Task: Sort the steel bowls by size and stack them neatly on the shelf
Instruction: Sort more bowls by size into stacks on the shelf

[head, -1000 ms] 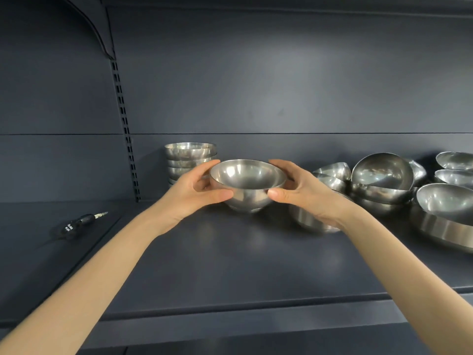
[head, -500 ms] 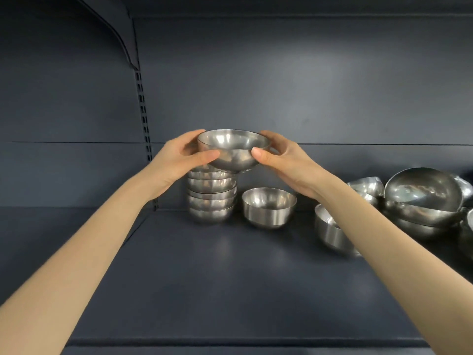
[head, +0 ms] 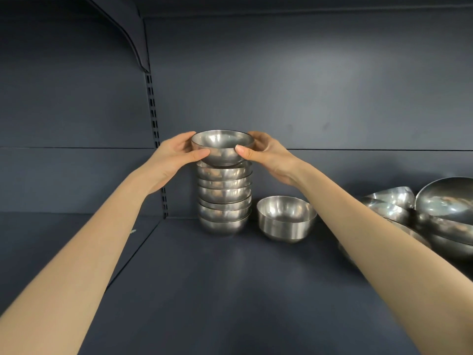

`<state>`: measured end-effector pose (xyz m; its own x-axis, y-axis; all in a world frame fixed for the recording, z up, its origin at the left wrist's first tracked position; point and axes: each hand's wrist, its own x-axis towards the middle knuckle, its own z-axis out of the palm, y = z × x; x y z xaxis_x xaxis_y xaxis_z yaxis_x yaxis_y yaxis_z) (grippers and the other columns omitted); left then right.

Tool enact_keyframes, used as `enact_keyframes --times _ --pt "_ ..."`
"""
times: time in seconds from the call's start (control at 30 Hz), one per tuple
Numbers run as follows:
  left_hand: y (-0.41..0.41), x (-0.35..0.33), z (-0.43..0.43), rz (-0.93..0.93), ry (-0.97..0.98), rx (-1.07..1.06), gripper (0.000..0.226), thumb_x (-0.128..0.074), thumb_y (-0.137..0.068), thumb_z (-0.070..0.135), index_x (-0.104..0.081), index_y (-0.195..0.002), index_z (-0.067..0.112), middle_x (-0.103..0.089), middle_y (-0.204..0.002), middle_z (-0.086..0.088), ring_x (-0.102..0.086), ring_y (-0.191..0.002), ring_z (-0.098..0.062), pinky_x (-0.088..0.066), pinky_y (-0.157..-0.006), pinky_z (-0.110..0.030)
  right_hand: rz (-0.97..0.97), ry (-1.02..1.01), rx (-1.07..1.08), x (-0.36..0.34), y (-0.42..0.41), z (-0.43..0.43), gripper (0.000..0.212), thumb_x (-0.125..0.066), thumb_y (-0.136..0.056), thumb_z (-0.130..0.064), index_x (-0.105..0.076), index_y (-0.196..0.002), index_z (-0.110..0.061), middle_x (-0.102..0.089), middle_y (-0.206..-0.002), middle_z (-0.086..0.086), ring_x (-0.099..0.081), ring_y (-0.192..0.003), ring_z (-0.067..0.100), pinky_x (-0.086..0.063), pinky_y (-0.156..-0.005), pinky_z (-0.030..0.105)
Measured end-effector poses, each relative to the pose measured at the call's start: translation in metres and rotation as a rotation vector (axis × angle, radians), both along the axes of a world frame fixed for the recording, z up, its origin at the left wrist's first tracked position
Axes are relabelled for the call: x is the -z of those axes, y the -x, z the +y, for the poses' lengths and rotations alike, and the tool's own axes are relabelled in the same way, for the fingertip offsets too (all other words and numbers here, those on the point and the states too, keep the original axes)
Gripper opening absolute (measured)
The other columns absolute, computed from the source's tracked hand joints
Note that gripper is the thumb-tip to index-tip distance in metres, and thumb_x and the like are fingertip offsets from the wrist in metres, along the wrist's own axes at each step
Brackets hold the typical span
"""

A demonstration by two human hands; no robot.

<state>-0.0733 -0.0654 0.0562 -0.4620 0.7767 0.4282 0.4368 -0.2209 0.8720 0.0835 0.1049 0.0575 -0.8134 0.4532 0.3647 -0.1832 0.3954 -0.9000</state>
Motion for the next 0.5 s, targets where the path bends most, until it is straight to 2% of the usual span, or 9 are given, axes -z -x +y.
enact_keyframes --times 0.07,0.13,0.17,0.23,0.3,0.4,0.5 --pt "0.004 0.004 0.003 -0.033 0.029 0.005 0.065 -0.071 -0.074 0.021 -0.050 -0.135 0.011 -0.067 -0.115 0.009 -0.059 -0.112 0.001 -0.041 -0.105 -0.024 -0.019 -0.002 0.000 0.005 0.004 0.002 0.071 -0.073 -0.082 -0.023 -0.036 -0.140 -0.006 -0.059 -0.127 0.001 -0.056 -0.117 0.011 -0.043 -0.095 0.018" --pt "0.006 0.008 0.006 -0.036 0.055 0.029 0.042 -0.068 -0.080 0.016 -0.056 -0.120 0.019 -0.071 -0.103 0.017 -0.061 -0.102 0.008 -0.041 -0.100 -0.021 -0.038 0.004 -0.005 0.010 0.007 0.005 0.058 -0.070 -0.084 -0.020 -0.042 -0.133 -0.008 -0.063 -0.114 -0.005 -0.059 -0.105 0.003 -0.045 -0.087 0.013" --pt "0.007 0.011 0.007 -0.041 0.062 0.034 0.042 -0.067 -0.082 0.014 -0.055 -0.122 0.017 -0.070 -0.103 0.018 -0.060 -0.102 0.009 -0.040 -0.099 -0.020 -0.047 0.005 -0.003 0.013 0.008 0.006 0.053 -0.070 -0.084 -0.019 -0.043 -0.130 -0.011 -0.063 -0.110 -0.007 -0.059 -0.102 0.001 -0.045 -0.087 0.013" --pt "0.008 0.014 0.008 -0.061 0.070 0.039 0.074 -0.070 -0.077 0.020 -0.040 -0.143 0.008 -0.065 -0.118 0.009 -0.054 -0.118 -0.001 -0.035 -0.109 -0.026 -0.057 0.003 0.001 0.018 0.009 0.009 0.048 -0.070 -0.084 -0.019 -0.046 -0.126 -0.014 -0.063 -0.110 -0.008 -0.059 -0.101 0.001 -0.046 -0.089 0.014" --pt "0.008 0.015 0.008 -0.067 0.083 0.063 0.093 -0.072 -0.071 0.027 -0.027 -0.150 0.005 -0.064 -0.115 0.007 -0.052 -0.124 -0.009 -0.027 -0.117 -0.033 -0.050 0.010 -0.008 0.021 0.010 0.009 0.043 -0.070 -0.085 -0.017 -0.048 -0.123 -0.016 -0.063 -0.110 -0.007 -0.059 -0.100 0.001 -0.047 -0.082 0.009" --pt "0.009 0.018 0.009 -0.079 0.102 0.069 0.098 -0.072 -0.068 0.029 -0.025 -0.150 0.005 -0.066 -0.104 0.008 -0.056 -0.116 -0.011 -0.025 -0.118 -0.036 -0.036 0.013 -0.016 0.024 0.011 0.011 0.042 -0.069 -0.085 -0.016 -0.049 -0.122 -0.015 -0.064 -0.110 -0.005 -0.062 -0.100 0.003 -0.048 -0.082 0.011" --pt "0.008 0.019 0.010 -0.084 0.095 0.078 0.099 -0.071 -0.068 0.030 -0.024 -0.151 0.005 -0.063 -0.119 0.003 -0.057 -0.116 -0.009 -0.026 -0.118 -0.036 -0.019 0.037 -0.023 0.028 0.013 0.012 0.039 -0.069 -0.085 -0.016 -0.049 -0.119 -0.016 -0.064 -0.113 -0.001 -0.062 -0.104 0.010 -0.048 -0.093 0.022"
